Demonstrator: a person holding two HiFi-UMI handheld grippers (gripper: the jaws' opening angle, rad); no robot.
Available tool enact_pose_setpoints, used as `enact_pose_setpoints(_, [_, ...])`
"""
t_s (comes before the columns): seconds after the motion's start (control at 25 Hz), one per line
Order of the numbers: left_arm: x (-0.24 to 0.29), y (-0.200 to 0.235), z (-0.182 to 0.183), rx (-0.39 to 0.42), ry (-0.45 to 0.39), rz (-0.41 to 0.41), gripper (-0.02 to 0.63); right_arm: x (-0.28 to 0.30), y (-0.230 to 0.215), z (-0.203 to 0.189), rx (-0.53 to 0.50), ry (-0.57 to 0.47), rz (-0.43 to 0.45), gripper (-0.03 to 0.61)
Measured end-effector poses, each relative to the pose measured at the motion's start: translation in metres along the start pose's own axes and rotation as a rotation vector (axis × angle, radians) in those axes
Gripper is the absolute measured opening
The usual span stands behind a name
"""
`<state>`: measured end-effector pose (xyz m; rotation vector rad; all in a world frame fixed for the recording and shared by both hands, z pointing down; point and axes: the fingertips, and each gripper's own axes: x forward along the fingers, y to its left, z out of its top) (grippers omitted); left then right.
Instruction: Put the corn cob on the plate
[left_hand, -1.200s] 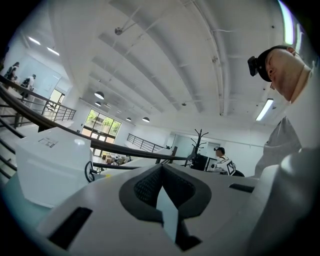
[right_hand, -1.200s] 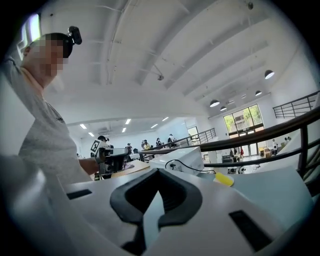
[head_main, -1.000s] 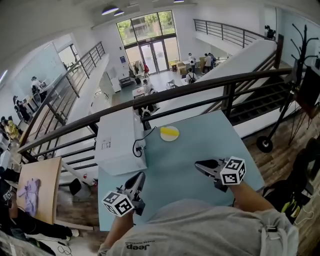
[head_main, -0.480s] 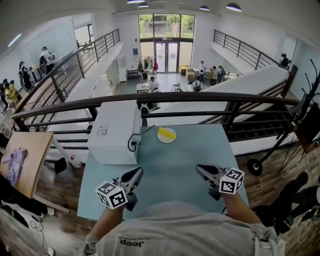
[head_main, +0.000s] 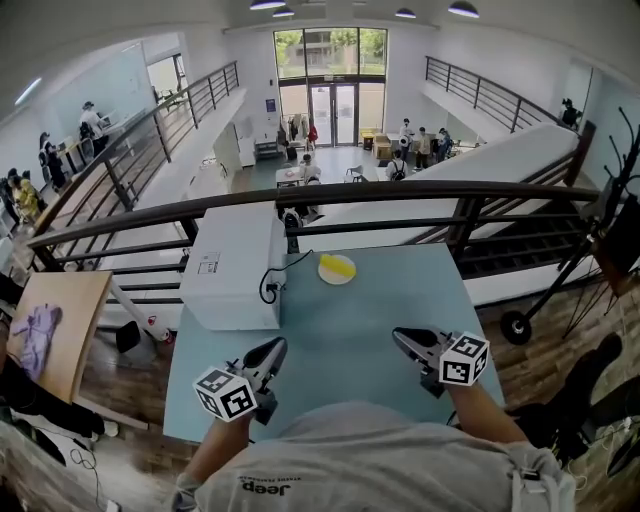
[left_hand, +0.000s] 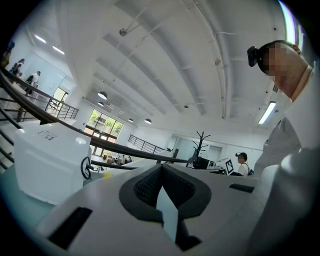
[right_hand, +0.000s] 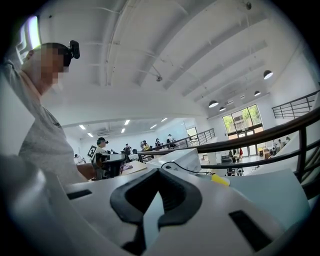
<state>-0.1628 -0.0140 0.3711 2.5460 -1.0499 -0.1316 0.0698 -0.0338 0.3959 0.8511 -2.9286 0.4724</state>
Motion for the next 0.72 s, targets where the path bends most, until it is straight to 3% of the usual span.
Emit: enact_pose_setpoints(0.72, [-0.002, -0.01, -0.007, -0.002, 0.016, -0.003, 0.018, -0.012, 0.005, -0.008, 0.005, 0.019, -0.001, 0.017])
